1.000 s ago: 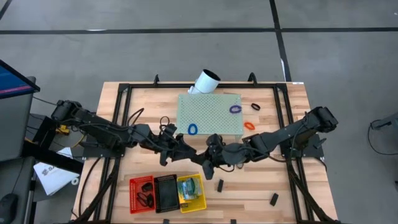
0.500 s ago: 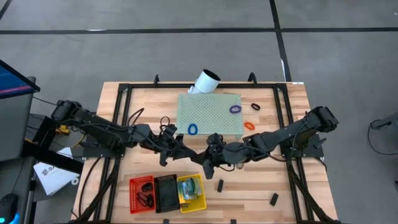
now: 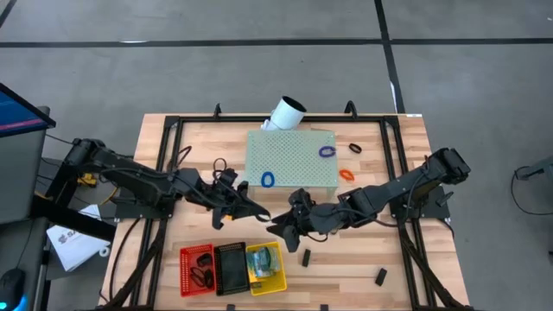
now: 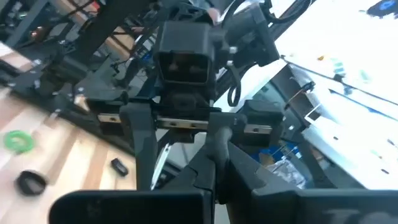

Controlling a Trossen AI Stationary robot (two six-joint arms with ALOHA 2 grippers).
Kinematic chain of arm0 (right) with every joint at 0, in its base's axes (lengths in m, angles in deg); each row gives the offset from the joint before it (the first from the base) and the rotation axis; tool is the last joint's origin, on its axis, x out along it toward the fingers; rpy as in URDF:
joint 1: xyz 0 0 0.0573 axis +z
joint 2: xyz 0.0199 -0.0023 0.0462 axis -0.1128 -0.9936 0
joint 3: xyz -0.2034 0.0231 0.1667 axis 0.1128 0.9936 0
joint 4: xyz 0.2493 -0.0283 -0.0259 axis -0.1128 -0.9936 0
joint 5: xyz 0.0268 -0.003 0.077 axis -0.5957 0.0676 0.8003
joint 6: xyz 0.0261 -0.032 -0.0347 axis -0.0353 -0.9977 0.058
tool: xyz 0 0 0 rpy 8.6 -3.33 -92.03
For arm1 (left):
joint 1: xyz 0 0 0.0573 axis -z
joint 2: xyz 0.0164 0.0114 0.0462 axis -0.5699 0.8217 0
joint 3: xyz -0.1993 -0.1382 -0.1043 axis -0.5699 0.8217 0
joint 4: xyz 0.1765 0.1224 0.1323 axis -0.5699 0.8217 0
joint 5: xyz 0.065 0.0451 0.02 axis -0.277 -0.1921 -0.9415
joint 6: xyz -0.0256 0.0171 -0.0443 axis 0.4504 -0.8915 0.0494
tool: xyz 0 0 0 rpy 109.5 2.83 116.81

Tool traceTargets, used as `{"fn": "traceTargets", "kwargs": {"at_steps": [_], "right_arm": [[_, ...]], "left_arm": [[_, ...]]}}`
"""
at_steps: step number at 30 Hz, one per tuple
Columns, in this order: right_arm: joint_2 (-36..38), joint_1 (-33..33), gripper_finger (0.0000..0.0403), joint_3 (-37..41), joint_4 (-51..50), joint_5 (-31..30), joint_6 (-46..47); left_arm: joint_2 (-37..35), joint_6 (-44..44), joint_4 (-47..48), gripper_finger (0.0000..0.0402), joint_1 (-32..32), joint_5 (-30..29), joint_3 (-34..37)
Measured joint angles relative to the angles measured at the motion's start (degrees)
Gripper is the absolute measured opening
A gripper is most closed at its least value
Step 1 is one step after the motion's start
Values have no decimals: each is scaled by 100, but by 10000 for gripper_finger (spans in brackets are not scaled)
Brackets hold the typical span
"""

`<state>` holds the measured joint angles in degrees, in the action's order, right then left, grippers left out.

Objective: Pick & Place Office Desk Supplies
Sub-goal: Put the black rubber band into the red bin

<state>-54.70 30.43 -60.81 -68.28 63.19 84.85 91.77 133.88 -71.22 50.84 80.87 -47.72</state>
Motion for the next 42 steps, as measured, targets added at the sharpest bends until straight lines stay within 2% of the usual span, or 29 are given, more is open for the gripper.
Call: {"fn": "traceTargets", "kwargs": {"at_steps": [3, 9, 15, 20, 25, 32, 36, 42], "right_arm": [[0, 75, 199, 0, -274, -2, 173], [0, 291, 203, 0, -660, -259, 535], [0, 517, 198, 0, -947, -671, 985], [0, 658, 198, 0, -1182, -925, 1346], [0, 752, 197, 0, -1355, -1084, 1640], [0, 836, 196, 0, -1351, -1170, 1748], [0, 858, 196, 0, -1351, -1172, 1820], [0, 926, 196, 0, -1364, -1166, 1896]], "left_arm": [[-420, -49, 776, 3, 0, -25, -1], [-1297, 294, 3288, 4, 352, 443, 0], [-1757, 1194, 5420, 4, 1448, 364, 0], [-1487, 1965, 6413, 4, 2465, 129, 9], [-801, 2428, 6469, 5, 3254, 45, 9], [343, 2737, 6264, 23, 3899, 9, 11], [657, 2866, 5890, 75, 3920, 41, 11], [664, 2882, 5779, 184, 3842, -141, 9]]}}
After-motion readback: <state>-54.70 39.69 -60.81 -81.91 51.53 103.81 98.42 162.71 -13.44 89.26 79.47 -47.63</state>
